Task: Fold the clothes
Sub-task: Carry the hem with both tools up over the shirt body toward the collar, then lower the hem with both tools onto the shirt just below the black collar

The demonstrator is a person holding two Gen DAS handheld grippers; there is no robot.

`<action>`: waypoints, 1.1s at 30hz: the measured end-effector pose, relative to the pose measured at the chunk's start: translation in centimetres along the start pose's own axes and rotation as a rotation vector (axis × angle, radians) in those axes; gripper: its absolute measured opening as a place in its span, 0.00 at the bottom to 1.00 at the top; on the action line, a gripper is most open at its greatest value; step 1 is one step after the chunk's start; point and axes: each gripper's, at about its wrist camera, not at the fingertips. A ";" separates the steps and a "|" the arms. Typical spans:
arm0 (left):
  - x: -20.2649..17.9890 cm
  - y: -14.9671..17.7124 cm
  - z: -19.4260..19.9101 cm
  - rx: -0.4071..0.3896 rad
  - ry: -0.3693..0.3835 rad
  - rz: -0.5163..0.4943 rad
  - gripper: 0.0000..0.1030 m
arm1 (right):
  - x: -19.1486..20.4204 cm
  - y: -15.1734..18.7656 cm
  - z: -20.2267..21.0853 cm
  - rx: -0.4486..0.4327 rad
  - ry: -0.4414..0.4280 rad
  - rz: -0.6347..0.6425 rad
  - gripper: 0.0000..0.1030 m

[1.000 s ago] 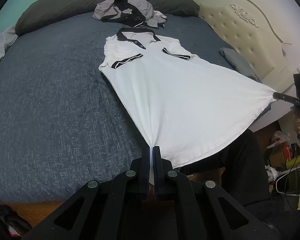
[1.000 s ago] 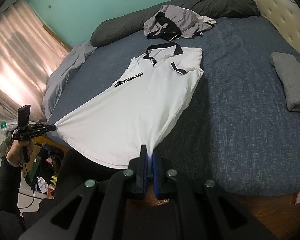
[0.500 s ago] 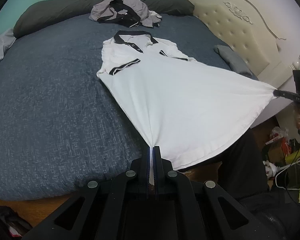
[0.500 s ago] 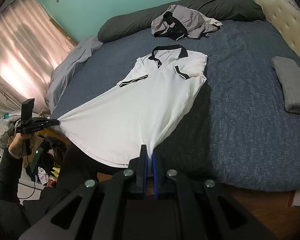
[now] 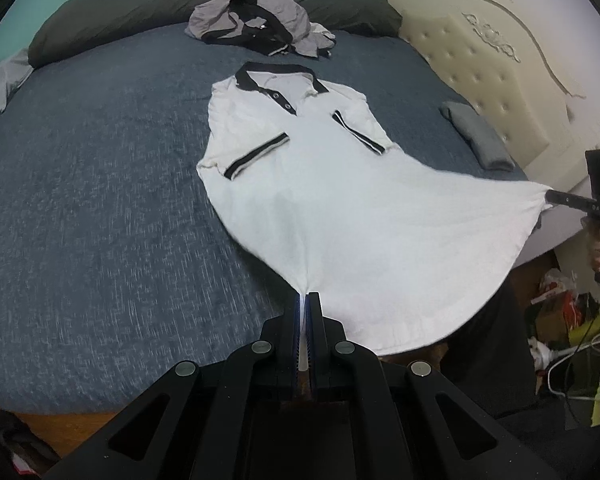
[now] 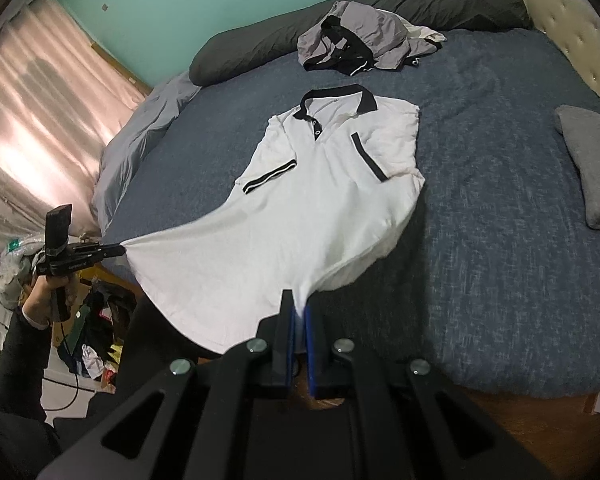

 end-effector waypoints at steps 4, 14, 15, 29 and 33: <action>1.1 -2.0 -0.9 -0.013 0.000 0.021 0.03 | -0.9 -2.0 -0.9 -0.005 0.000 -0.021 0.04; 3.7 -7.6 -3.9 -0.044 -0.008 0.058 0.03 | -3.3 -7.6 -3.4 -0.020 0.019 -0.061 0.04; 4.0 -8.1 -4.3 -0.046 -0.012 0.059 0.03 | -3.5 -8.2 -3.7 -0.019 0.022 -0.063 0.04; 7.9 -12.3 -9.5 -0.046 -0.045 0.125 0.03 | -6.1 -14.9 -9.9 0.004 0.037 -0.079 0.04; 9.0 -13.4 -10.5 -0.049 -0.055 0.143 0.03 | -7.1 -16.2 -11.1 0.009 0.043 -0.089 0.04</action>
Point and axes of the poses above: each gripper's, at about its wrist camera, not at the fingertips, and z roughly against the way its jaws point, x to its left, y to its underside, and after that the axes turned 11 degrees about -x, right-handed
